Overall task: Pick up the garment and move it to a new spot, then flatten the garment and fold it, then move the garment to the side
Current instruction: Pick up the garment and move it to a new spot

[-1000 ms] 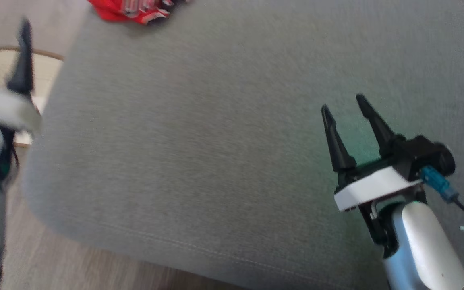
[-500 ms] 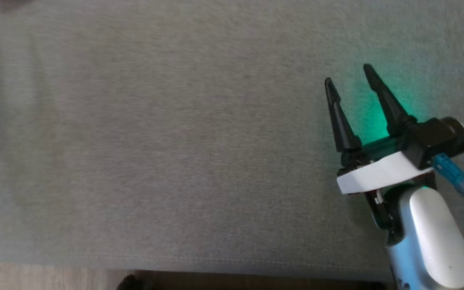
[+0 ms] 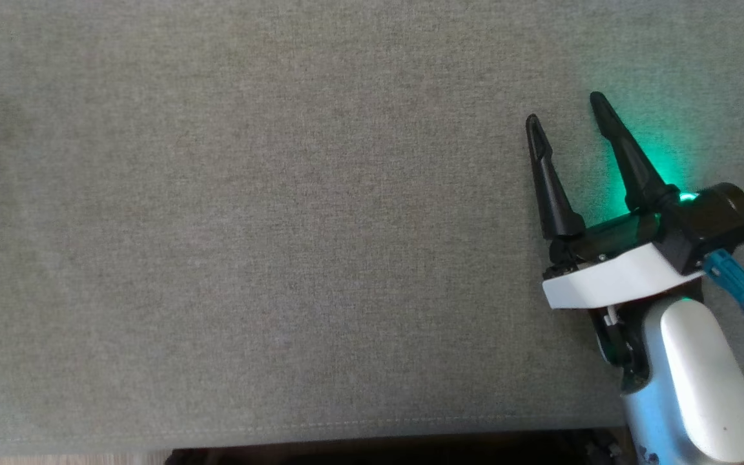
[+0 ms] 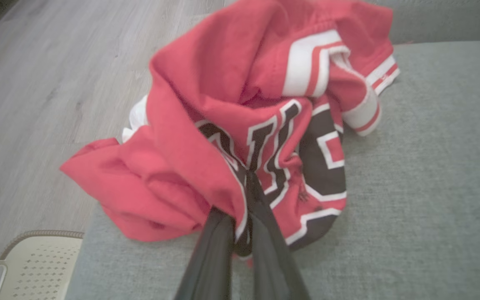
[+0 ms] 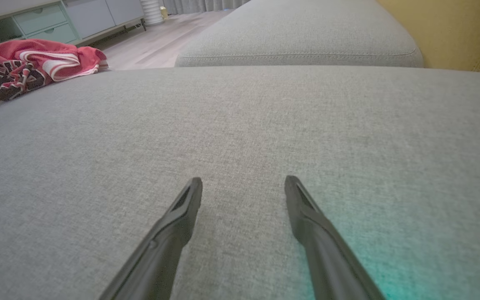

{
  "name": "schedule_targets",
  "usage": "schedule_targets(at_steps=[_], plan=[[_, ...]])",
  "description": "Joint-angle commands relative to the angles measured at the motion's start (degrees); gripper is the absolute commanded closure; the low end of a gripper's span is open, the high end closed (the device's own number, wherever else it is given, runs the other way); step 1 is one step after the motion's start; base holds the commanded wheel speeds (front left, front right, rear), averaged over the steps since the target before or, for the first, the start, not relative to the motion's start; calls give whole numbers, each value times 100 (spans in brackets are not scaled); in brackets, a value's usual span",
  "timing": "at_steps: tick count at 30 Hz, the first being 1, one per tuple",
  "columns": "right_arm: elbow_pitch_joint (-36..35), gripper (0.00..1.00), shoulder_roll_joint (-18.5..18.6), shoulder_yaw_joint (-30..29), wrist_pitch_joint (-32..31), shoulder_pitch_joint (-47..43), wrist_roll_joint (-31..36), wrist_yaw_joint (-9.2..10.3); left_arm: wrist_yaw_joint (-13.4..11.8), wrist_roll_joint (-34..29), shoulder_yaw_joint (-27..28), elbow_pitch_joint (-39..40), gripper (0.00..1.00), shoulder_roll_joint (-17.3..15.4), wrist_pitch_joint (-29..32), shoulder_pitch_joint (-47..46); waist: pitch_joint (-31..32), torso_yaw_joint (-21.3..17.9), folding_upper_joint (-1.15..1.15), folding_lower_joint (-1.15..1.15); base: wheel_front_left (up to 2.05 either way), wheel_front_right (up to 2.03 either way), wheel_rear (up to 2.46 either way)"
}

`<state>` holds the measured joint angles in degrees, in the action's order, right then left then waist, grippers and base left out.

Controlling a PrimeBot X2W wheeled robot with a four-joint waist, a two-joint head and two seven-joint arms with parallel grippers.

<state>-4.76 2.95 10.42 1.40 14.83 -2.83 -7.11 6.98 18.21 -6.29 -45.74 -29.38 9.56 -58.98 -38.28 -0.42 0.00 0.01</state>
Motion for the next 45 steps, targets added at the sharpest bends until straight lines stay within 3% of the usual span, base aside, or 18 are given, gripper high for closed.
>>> schedule_targets(at_steps=[1, 10, 19, 23, 27, 38, 42, 45], plan=[[-94, 0, -7, 149, 63, -13, -75, -37, -10, -16, 108, 118, 100, -464, -84, -166, 126, -1, 0, -1, 0, 0, 0], [220, 0, -7, 188, 207, -10, -230, -37, 46, 168, -389, 522, 100, -607, -275, -289, 742, 9, 0, -1, 0, 0, 0], [649, 0, -7, 68, 399, -135, -479, -37, 49, 834, -1625, 1721, 100, -750, -192, -202, 1872, -38, 0, -1, 0, 0, 0], [842, 0, -7, -64, 487, -284, -601, -37, 50, 1053, -2029, 2280, 100, -640, -128, -62, 2429, -89, 0, -1, 0, 0, 0], [1015, 0, -7, -223, 547, -466, -695, -37, 14, 1220, -2306, 2841, 100, -316, -17, 230, 2912, -145, 0, -1, 0, 0, 0], [1127, 0, -7, -527, 597, -793, -803, -37, -1178, 1752, -2737, 4229, 100, 1231, -48, 1848, 3367, -285, 0, -1, 0, 0, 0], [1113, 0, -7, -450, 616, -771, -858, -37, -1523, 1752, -2840, 4054, 100, 1606, -418, 2396, 3231, -395, 0, -1, 0, 0, 0], [1124, 0, -7, -408, 633, -711, -877, -37, -1759, 1645, -2835, 3446, 100, 1825, -974, 2734, 3046, -487, 0, -1, 0, 0, 0]])
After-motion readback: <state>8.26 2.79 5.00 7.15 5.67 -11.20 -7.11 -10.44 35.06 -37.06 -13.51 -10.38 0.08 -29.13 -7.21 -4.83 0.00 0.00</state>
